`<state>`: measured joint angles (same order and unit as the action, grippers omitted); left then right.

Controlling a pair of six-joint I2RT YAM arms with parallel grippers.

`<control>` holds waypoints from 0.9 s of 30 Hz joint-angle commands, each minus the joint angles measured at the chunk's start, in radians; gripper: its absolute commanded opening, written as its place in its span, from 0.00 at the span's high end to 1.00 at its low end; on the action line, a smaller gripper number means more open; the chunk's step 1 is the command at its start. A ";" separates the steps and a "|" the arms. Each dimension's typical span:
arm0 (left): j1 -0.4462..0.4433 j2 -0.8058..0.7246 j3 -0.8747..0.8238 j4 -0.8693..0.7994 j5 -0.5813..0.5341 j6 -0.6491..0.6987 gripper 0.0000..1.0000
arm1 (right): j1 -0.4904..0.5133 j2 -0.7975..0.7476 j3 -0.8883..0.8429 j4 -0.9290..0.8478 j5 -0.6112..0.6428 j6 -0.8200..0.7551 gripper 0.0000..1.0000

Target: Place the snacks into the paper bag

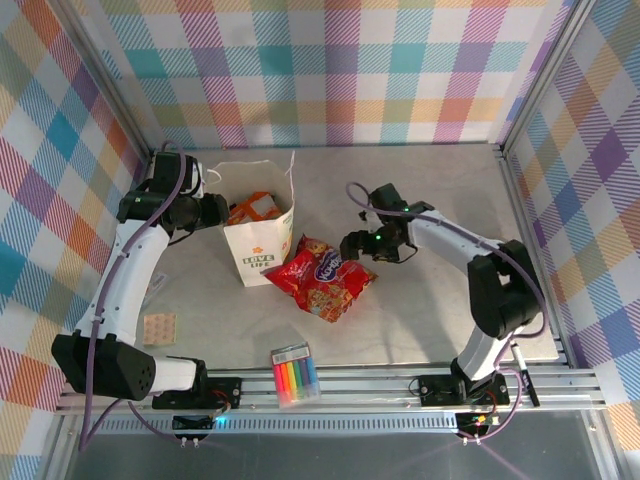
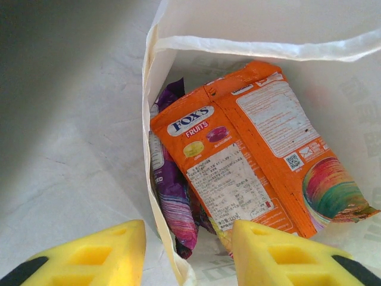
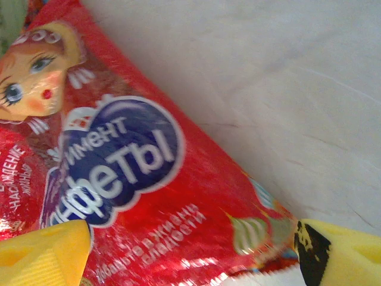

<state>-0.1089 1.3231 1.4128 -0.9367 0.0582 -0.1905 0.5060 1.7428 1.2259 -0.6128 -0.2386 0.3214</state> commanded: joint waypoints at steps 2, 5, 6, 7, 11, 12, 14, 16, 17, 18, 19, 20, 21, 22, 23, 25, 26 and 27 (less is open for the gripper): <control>0.005 0.002 0.016 -0.021 -0.014 0.006 0.57 | 0.028 0.098 0.085 -0.023 -0.043 -0.111 0.14; 0.006 0.000 0.015 -0.028 -0.019 0.010 0.57 | 0.053 0.128 0.110 -0.029 -0.054 -0.148 0.13; 0.006 -0.001 0.015 -0.030 -0.021 0.010 0.57 | 0.059 0.134 0.114 -0.030 -0.054 -0.156 0.13; 0.006 -0.002 0.014 -0.030 -0.022 0.010 0.57 | 0.064 0.140 0.116 -0.035 -0.044 -0.163 0.13; 0.006 0.000 0.013 -0.028 -0.021 0.010 0.57 | 0.095 0.188 0.149 -0.089 0.049 -0.197 0.14; 0.005 0.002 0.017 -0.030 -0.020 0.010 0.57 | 0.104 0.201 0.155 -0.102 0.067 -0.208 0.14; 0.006 0.004 0.021 -0.030 -0.017 0.010 0.57 | 0.121 0.226 0.166 -0.120 0.118 -0.218 0.16; 0.005 0.005 0.023 -0.030 -0.017 0.008 0.57 | 0.127 0.245 0.171 -0.130 0.147 -0.218 0.20; 0.006 0.005 0.025 -0.030 -0.015 0.008 0.57 | 0.127 0.251 0.169 -0.130 0.152 -0.216 0.23; 0.006 0.005 0.026 -0.030 -0.016 0.008 0.57 | 0.128 0.251 0.163 -0.125 0.158 -0.213 0.27; 0.006 0.005 0.026 -0.030 -0.017 0.008 0.57 | 0.128 0.252 0.161 -0.124 0.162 -0.211 0.34; 0.005 0.005 0.026 -0.031 -0.015 0.007 0.57 | 0.128 0.251 0.157 -0.123 0.173 -0.209 0.42; 0.005 0.004 0.025 -0.031 -0.016 0.006 0.57 | 0.127 0.248 0.153 -0.126 0.191 -0.207 0.49; 0.006 0.004 0.025 -0.032 -0.014 0.006 0.57 | 0.127 0.244 0.149 -0.132 0.202 -0.207 0.55; 0.005 0.004 0.026 -0.033 -0.015 0.005 0.57 | 0.128 0.237 0.140 -0.136 0.214 -0.211 0.60; 0.005 0.003 0.024 -0.033 -0.015 0.005 0.57 | 0.128 0.215 0.116 -0.140 0.237 -0.215 0.68; 0.006 0.004 0.023 -0.033 -0.014 0.005 0.57 | 0.127 0.200 0.099 -0.139 0.246 -0.216 0.73; 0.005 0.004 0.022 -0.032 -0.014 0.003 0.57 | 0.125 0.185 0.080 -0.136 0.259 -0.215 0.77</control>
<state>-0.1085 1.3231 1.4128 -0.9409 0.0502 -0.1905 0.6338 1.9259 1.3766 -0.6666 -0.1047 0.1165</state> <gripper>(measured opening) 0.430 0.264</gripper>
